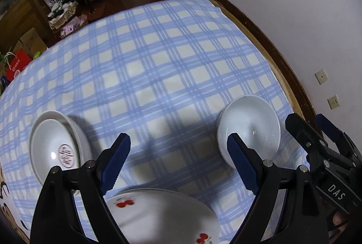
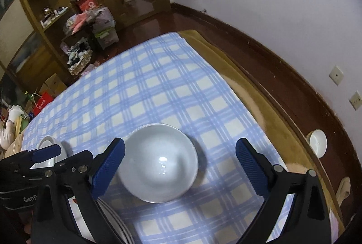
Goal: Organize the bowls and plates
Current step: 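Move the left tool to a white bowl rim while the right tool grips another bowl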
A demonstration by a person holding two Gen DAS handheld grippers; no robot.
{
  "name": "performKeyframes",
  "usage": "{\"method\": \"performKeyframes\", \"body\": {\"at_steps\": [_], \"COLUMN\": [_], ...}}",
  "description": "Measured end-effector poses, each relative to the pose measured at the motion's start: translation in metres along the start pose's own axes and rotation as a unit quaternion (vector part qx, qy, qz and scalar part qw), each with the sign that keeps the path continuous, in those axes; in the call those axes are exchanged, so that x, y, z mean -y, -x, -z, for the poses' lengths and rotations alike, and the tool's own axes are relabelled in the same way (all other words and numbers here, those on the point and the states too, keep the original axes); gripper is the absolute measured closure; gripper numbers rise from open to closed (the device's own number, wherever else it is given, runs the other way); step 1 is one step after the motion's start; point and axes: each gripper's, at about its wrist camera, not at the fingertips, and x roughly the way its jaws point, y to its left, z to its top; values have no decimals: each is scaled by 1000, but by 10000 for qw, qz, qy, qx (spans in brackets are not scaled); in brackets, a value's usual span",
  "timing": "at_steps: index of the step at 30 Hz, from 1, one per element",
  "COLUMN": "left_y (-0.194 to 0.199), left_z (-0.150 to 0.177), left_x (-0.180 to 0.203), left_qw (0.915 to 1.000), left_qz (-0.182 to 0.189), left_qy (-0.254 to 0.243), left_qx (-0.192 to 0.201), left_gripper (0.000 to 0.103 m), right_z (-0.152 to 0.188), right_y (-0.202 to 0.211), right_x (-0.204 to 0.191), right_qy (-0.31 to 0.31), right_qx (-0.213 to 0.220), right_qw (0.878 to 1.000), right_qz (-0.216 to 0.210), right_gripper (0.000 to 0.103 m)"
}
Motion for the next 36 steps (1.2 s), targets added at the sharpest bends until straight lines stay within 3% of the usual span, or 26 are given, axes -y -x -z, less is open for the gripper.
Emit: {"method": "performKeyframes", "body": {"at_steps": [4, 10, 13, 15, 16, 18, 20, 23, 27, 36], "left_y": [-17, -41, -51, -56, -59, -63, -66, -66, -64, -51], "left_z": [-2, -4, -5, -5, -5, -5, -5, -5, -4, -4], "left_x": [9, 16, 20, 22, 23, 24, 26, 33, 45, 36], "left_qw": [9999, 9994, 9989, 9986, 9984, 9982, 9983, 9972, 9982, 9985], "left_qz": [-59, -89, -160, -224, -272, -228, 126, 460, 189, 352], "left_qy": [-63, -67, -148, -170, -167, -163, -89, -65, -268, -72], "left_qx": [-122, -340, -414, -444, -473, -536, -561, -586, -505, -411], "left_gripper": [17, 17, 17, 21, 29, 40, 69, 96, 96, 97], "right_z": [4, 8, 11, 13, 14, 17, 20, 20, 20, 15], "right_y": [-13, -33, -42, -48, -50, -58, -62, -61, -61, -45], "right_x": [9, 17, 20, 22, 23, 24, 23, 15, 7, 11], "right_qy": [-62, -312, -396, -392, -396, -366, -340, -202, 6, -190], "right_qx": [-147, -516, -655, -750, -793, -925, -986, -932, -876, -489], "right_qw": [9998, 9981, 9969, 9963, 9959, 9947, 9938, 9944, 9961, 9976], "right_qz": [69, -146, -191, -173, -201, -263, -387, -448, -144, -446], "right_gripper": [2, 16, 24, 38, 44, 76, 83, 95, 96, 96]}}
